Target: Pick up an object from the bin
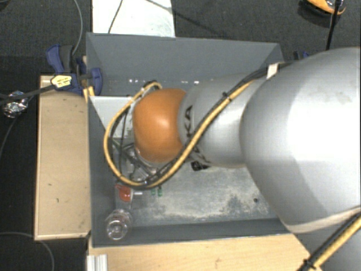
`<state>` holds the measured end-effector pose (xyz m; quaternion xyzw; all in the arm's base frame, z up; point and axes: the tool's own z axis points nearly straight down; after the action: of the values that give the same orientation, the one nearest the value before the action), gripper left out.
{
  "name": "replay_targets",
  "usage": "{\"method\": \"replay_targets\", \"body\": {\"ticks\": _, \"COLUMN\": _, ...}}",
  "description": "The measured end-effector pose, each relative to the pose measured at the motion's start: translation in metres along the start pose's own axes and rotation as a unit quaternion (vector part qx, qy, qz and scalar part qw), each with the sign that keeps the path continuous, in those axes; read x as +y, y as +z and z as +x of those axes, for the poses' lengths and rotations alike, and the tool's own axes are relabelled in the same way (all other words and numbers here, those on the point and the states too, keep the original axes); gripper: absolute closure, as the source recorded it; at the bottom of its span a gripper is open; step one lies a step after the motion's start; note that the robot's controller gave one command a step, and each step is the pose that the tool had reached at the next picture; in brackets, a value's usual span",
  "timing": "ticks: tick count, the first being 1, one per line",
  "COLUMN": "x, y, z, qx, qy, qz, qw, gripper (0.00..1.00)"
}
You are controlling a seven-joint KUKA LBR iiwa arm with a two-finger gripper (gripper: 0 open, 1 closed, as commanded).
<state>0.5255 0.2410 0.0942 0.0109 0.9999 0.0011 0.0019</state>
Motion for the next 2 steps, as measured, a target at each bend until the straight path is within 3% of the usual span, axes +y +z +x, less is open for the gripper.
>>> {"method": "replay_targets", "body": {"ticks": 1, "x": 0.0023, "y": 0.0191, "z": -0.0089, "qx": -0.0025, "qy": 0.132, "qz": -0.003, "qw": 0.9913, "gripper": 1.00}}
{"method": "replay_targets", "body": {"ticks": 2, "x": 0.0022, "y": 0.0191, "z": -0.0089, "qx": -0.0025, "qy": 0.132, "qz": -0.003, "qw": 0.9913, "gripper": 1.00}}
